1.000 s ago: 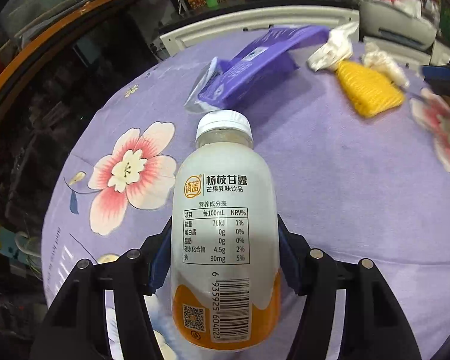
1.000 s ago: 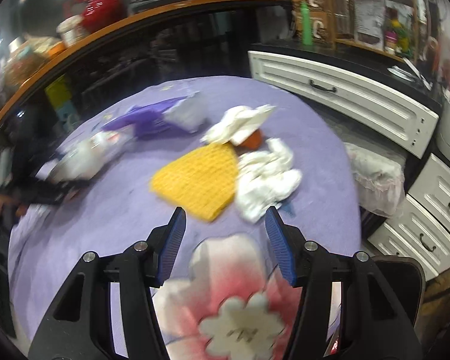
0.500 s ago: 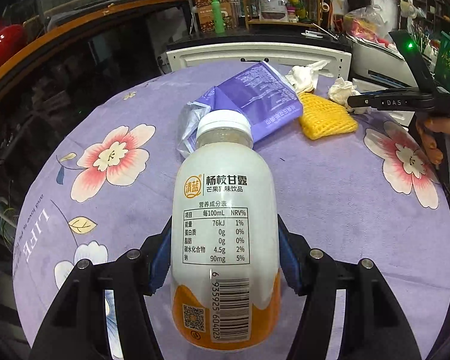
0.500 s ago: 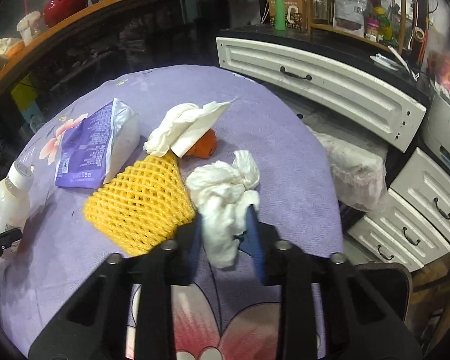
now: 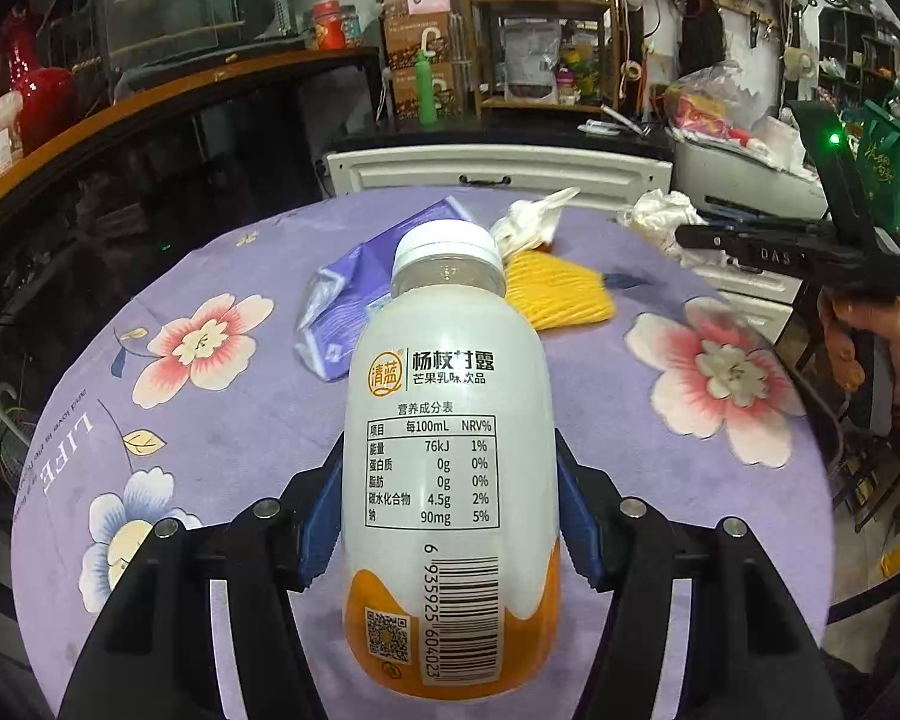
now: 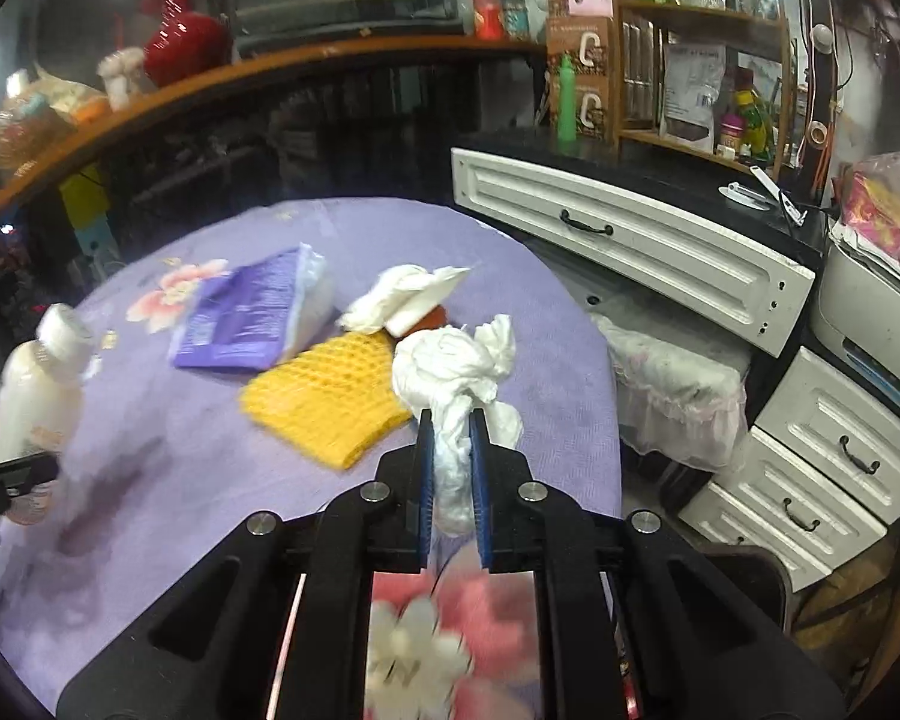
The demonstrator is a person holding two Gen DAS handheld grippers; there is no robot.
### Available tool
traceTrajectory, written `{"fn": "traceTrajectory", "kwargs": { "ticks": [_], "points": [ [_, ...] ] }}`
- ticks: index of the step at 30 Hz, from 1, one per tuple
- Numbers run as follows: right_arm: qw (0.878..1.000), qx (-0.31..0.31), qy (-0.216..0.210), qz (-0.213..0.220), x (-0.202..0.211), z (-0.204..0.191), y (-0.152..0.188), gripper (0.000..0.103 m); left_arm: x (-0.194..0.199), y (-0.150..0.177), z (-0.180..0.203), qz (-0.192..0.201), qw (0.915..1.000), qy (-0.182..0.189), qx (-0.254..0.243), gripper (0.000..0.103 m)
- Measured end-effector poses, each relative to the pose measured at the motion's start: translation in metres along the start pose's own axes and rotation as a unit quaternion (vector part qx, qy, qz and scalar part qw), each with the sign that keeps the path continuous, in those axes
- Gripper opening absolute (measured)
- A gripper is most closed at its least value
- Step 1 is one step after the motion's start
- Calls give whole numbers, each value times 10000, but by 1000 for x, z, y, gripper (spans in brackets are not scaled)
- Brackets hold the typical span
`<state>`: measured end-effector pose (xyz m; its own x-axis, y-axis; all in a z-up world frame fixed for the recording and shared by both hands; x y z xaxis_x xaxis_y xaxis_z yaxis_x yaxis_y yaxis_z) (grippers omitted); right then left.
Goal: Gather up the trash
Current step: 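Carry the tissue over the bin and open the right gripper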
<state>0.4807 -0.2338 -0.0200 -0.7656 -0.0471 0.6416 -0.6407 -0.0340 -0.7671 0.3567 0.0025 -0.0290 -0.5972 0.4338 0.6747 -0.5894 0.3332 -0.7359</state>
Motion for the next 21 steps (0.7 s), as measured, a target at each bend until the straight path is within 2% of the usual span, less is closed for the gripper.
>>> {"fn": "traceTrajectory", "kwargs": {
  "ticks": [10,15,21],
  "points": [
    [9986,-157,-337,366,84,35,44,11,-4,-5,68,332,9986,400,2,61],
    [9987,-245,-239,377,110,61,72,12,-13,-11,104,460,9969,640,-73,61],
    [9986,-500,-5,176,117,99,107,12,-27,-20,147,559,9934,980,-201,61]
  ]
}}
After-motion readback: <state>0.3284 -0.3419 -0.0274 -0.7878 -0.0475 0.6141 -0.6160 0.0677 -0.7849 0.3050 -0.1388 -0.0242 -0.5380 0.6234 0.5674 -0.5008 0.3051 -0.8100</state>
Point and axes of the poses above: each gripper's, at about its wrist camera, not at the fingertips, and x roughly against the way its jaws point, z to its right, y to its underside, the point moved 1 cm from there along -x, roughly the way its jaws point, and after that the axes turned 13 degrees about y, right-handed, at the moved point
